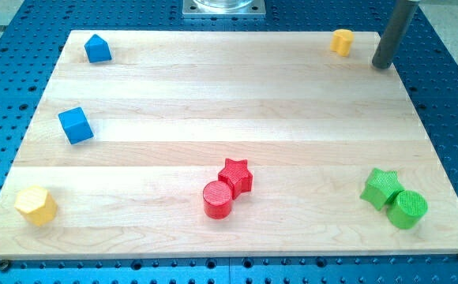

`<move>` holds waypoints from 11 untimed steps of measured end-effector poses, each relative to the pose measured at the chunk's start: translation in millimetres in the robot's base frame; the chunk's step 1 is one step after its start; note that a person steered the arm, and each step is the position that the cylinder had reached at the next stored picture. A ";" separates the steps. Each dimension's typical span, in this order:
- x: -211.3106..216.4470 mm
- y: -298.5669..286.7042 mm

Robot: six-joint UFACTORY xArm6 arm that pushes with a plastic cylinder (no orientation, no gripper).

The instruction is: Place your arm to the right of the hexagon

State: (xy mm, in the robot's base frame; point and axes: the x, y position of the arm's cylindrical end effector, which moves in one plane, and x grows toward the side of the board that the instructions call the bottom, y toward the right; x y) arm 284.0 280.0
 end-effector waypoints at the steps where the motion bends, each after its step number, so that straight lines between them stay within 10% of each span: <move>1: 0.1 0.0; 5: 39.6 -20.5; 9: 124.5 -306.2; 11: 193.3 -356.8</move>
